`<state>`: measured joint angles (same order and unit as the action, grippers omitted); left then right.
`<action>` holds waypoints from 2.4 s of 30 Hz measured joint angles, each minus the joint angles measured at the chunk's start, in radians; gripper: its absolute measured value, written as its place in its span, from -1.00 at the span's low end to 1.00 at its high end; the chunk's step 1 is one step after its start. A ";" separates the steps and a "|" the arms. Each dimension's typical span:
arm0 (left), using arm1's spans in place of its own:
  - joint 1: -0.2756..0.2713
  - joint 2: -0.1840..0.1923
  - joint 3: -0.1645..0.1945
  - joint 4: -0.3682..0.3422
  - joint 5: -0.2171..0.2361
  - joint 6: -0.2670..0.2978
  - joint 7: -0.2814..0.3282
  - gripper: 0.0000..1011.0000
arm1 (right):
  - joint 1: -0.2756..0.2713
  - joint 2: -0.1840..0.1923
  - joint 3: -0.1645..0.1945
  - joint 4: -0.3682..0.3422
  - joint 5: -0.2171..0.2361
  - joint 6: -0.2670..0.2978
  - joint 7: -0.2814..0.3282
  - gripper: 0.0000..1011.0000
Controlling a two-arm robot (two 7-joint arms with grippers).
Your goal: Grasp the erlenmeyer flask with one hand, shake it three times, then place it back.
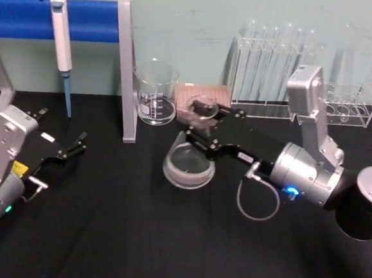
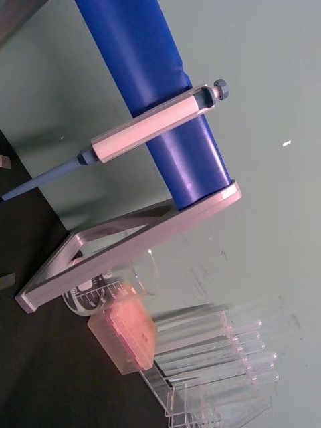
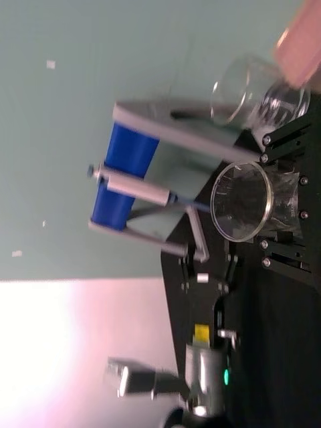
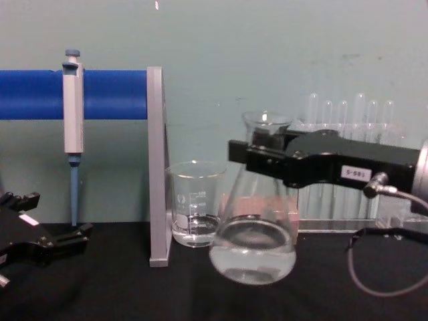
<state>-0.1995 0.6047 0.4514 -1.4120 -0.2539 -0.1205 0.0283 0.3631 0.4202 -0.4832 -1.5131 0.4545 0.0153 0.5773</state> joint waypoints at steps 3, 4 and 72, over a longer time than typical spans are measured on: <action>0.000 0.000 0.000 0.000 0.000 0.000 0.000 0.98 | 0.005 0.003 -0.020 -0.005 0.008 -0.001 0.022 -0.11; 0.000 0.000 0.000 0.000 0.000 0.000 0.000 0.98 | 0.007 0.004 -0.031 -0.007 0.012 -0.002 0.034 -0.11; 0.000 0.000 0.000 0.000 0.000 0.000 0.000 0.98 | -0.043 0.023 0.090 0.002 -0.046 -0.019 -0.213 -0.11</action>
<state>-0.1996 0.6047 0.4514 -1.4120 -0.2539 -0.1205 0.0283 0.3204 0.4436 -0.3937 -1.5108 0.4090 -0.0036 0.3640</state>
